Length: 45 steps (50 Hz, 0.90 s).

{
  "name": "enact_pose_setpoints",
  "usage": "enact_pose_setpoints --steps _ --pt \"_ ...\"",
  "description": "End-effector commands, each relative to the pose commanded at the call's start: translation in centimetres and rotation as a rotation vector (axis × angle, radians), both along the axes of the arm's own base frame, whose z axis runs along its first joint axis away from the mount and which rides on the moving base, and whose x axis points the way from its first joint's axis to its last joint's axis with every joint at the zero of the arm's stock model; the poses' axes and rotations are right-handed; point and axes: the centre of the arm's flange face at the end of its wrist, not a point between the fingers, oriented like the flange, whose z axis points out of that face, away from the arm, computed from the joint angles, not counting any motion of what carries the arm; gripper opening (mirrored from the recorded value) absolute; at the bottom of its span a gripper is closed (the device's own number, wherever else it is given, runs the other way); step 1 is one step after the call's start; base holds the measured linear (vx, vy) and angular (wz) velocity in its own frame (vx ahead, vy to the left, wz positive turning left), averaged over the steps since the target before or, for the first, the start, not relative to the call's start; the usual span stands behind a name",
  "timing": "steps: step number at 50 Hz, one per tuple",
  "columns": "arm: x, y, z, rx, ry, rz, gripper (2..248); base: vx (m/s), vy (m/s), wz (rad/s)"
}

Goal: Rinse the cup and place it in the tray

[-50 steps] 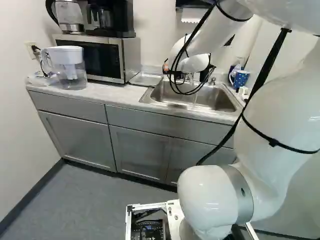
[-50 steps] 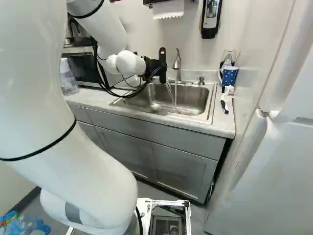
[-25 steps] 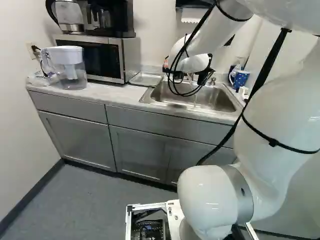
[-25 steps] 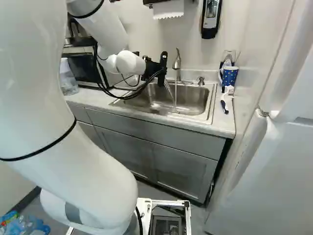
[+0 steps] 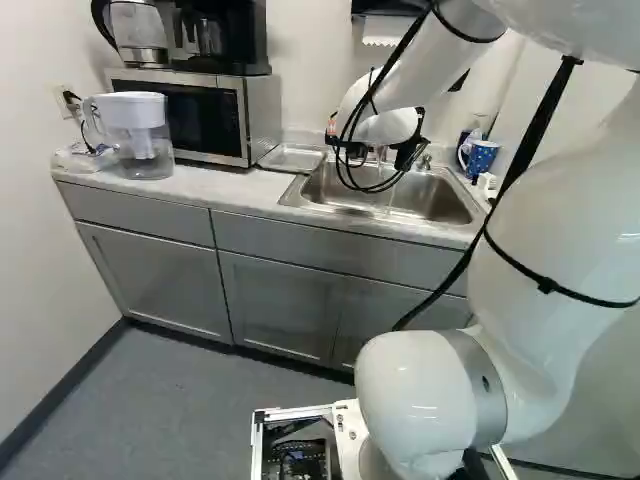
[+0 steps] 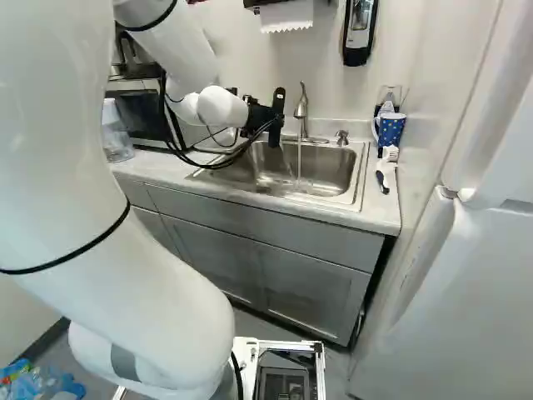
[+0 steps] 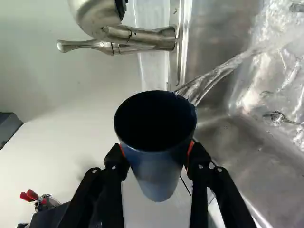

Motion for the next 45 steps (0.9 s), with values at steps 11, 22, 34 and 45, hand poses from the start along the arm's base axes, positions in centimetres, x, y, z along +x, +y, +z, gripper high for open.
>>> enact_pose_setpoints --steps 11,22,34,45 --pt "0.00 0.00 0.00 0.002 0.000 -0.001 126 0.000 0.000 0.000" --pt "0.00 0.00 0.00 0.038 -0.002 -0.013 126 0.000 0.000 0.000" --pt "0.00 0.00 0.00 0.038 -0.002 -0.013 126 0.000 0.000 0.000" --pt "0.00 0.00 0.00 0.038 -0.002 -0.013 126 0.000 0.000 0.000"
